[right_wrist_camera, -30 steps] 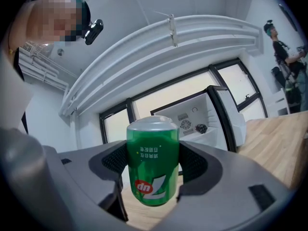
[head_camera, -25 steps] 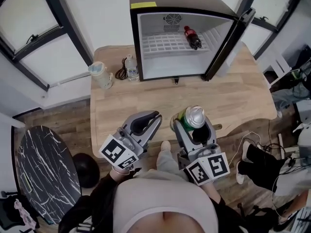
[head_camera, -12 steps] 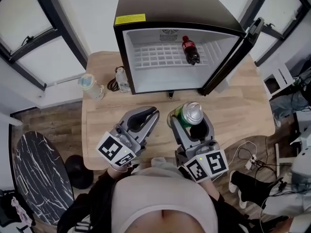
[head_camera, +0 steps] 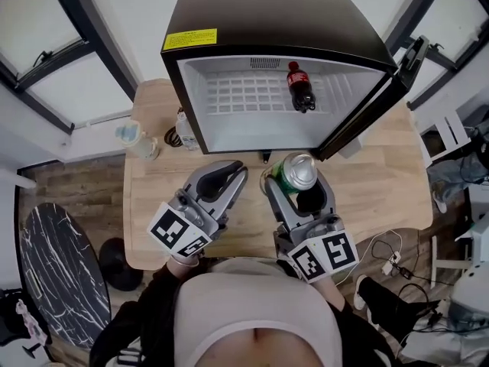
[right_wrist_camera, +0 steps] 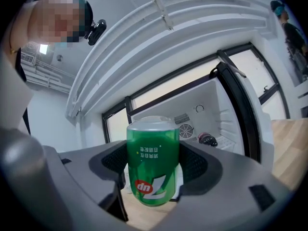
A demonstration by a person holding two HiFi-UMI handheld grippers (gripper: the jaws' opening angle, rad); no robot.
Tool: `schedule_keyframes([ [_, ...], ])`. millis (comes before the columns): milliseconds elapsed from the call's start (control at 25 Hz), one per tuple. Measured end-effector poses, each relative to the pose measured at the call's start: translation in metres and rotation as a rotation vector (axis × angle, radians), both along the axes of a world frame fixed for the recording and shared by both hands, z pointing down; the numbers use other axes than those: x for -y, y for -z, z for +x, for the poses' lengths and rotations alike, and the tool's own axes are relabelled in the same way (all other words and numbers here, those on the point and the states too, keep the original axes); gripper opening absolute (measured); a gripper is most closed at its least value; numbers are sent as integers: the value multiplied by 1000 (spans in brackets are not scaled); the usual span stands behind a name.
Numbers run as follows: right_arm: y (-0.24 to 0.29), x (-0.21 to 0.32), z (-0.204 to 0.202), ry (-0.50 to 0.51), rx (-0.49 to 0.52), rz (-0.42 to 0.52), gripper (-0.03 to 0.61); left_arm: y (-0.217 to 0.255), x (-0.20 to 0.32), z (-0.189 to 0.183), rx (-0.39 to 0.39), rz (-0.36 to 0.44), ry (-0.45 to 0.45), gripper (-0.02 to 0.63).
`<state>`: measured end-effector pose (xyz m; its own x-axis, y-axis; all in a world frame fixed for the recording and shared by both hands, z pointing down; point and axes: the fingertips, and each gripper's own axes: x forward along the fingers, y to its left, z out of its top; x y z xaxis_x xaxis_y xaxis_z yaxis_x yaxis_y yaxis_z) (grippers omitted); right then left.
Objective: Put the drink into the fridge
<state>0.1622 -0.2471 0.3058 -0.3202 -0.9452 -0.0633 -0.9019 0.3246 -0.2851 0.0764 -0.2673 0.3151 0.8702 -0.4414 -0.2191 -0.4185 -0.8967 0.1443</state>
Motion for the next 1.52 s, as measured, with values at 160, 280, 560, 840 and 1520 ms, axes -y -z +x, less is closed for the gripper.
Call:
schedule_keyframes([
  [160, 1, 16, -6, 6, 6, 3, 337, 2, 14, -6, 4, -2, 2, 46],
  [280, 1, 24, -13, 16, 6, 2, 337, 2, 19, -10, 2, -1, 2, 46],
  [560, 2, 57, -27, 48, -20, 10, 337, -3, 29, -23, 10, -15, 16, 46],
  [840, 3, 97, -41, 86, -52, 27, 337, -7, 35, -40, 26, -19, 45, 46],
  [1520, -13, 173, -62, 78, -137, 15, 337, -15, 35, -75, 27, -46, 134, 46],
])
